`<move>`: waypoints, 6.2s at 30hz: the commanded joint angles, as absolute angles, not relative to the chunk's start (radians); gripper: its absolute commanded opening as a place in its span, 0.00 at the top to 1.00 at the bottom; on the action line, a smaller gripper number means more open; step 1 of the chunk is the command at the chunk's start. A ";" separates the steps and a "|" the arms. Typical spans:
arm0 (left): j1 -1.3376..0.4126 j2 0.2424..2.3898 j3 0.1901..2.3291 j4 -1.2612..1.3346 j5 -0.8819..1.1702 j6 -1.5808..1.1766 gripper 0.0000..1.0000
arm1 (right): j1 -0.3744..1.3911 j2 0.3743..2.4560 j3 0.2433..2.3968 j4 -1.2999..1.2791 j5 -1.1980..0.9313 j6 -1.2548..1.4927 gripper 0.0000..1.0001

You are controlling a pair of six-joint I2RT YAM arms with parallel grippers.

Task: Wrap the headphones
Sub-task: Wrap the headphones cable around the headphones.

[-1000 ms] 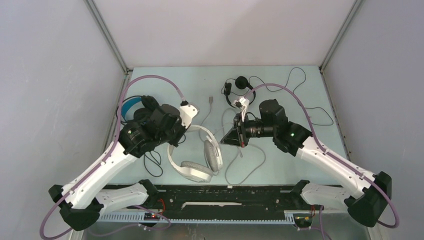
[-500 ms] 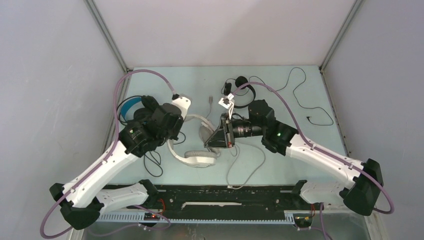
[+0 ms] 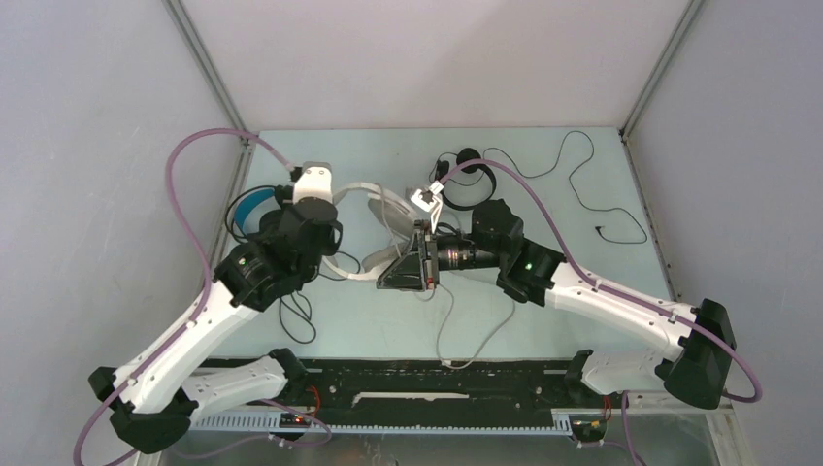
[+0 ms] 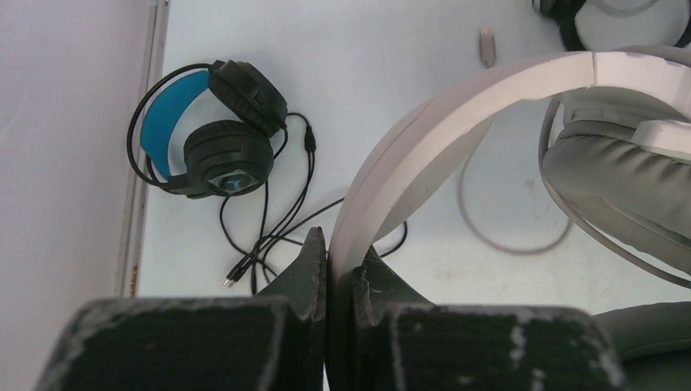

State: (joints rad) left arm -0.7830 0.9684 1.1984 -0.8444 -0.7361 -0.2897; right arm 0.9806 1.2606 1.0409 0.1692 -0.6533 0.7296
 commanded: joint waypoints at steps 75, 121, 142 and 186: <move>-0.543 0.792 1.332 -0.505 0.044 -0.837 1.00 | 1.108 1.359 0.342 0.870 -0.219 0.160 0.96; -0.504 0.854 1.253 -0.849 0.420 -0.133 1.00 | 0.710 1.067 0.533 0.298 -0.438 0.249 1.00; -0.719 0.782 1.021 -0.765 0.036 0.413 1.00 | 0.717 0.994 0.752 0.034 -0.954 0.490 1.00; -0.799 0.766 1.015 -0.577 -0.442 0.327 1.00 | 0.768 1.136 0.915 0.389 -0.944 0.871 0.93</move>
State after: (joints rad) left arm -0.8074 0.7658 0.9924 -0.5697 -0.2913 0.3618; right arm 0.7437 1.1324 0.8230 0.2737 -0.9752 0.8612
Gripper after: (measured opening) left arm 0.094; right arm 0.064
